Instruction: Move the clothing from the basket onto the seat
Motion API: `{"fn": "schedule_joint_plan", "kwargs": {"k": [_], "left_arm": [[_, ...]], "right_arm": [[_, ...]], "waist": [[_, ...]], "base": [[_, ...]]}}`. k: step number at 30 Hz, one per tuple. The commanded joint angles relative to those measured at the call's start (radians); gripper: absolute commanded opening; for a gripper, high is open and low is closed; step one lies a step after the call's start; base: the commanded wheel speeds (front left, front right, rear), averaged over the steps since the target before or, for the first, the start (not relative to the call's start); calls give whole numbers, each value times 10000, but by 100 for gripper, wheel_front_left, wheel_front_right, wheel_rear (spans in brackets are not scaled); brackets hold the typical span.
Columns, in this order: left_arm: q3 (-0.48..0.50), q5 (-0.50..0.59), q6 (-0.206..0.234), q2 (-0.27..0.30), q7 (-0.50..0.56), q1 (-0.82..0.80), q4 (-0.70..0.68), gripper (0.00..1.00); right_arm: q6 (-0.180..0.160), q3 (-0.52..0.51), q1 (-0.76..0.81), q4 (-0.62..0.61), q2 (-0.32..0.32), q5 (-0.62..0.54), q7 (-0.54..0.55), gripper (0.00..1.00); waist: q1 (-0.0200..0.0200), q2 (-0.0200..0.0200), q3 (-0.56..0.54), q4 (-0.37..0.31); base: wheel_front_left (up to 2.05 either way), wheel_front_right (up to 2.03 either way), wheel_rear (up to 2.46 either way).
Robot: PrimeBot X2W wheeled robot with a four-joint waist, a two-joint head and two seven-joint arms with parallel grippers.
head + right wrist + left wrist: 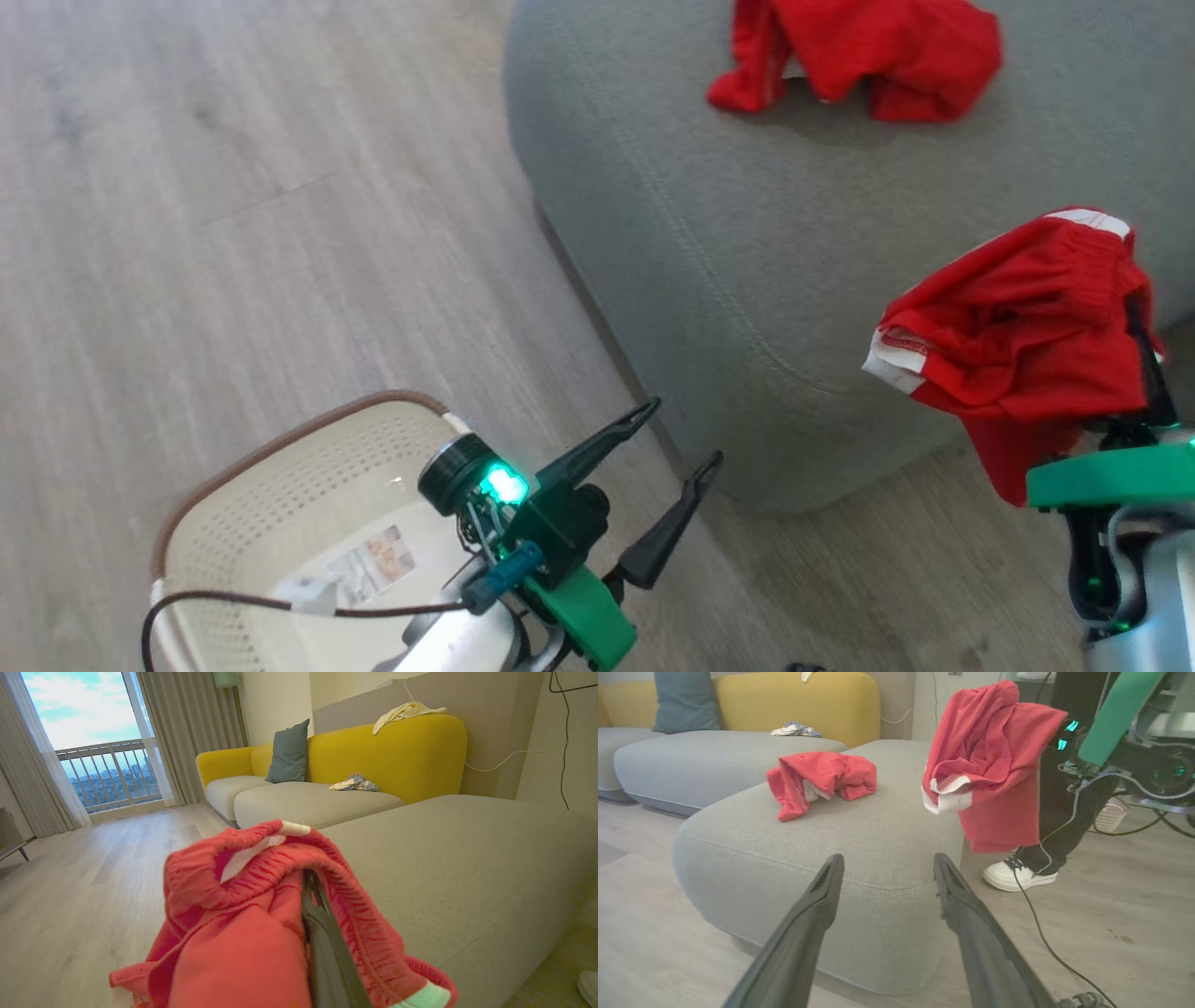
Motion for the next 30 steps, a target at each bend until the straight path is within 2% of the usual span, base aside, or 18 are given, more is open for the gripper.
{"fn": "schedule_joint_plan", "kwargs": {"k": [1, 7, 15, 20, 30], "left_arm": [[260, 31, -2, -12, -49, -407, -374, 100], [123, 55, -6, -12, -49, -498, -417, 100], [152, 95, -8, 3, -49, -658, -424, 100], [50, 167, -8, 75, -49, -822, -445, 100], [-417, 201, -9, 675, -49, -1748, -433, 100]], "right_arm": [[-2, 149, -137, -336, -35, 52, -63, 0], [-2, 47, -126, -392, 15, 69, -63, 0], [-2, -328, -506, -741, -14, 204, -63, 0], [-2, -497, -1323, -991, -555, 367, -63, 0], [-2, -1318, -4366, -813, -1968, 1511, -63, 0]], "waist": [[0, -1, 76, -284], [0, -1, 186, -496], [0, -1, 434, -245], [0, -1, 970, -69], [0, -1, 3027, 422]], "base": [[0, 0, 0], [0, 0, 0], [0, 0, 0], [0, 0, 0], [0, 0, 0]]}}
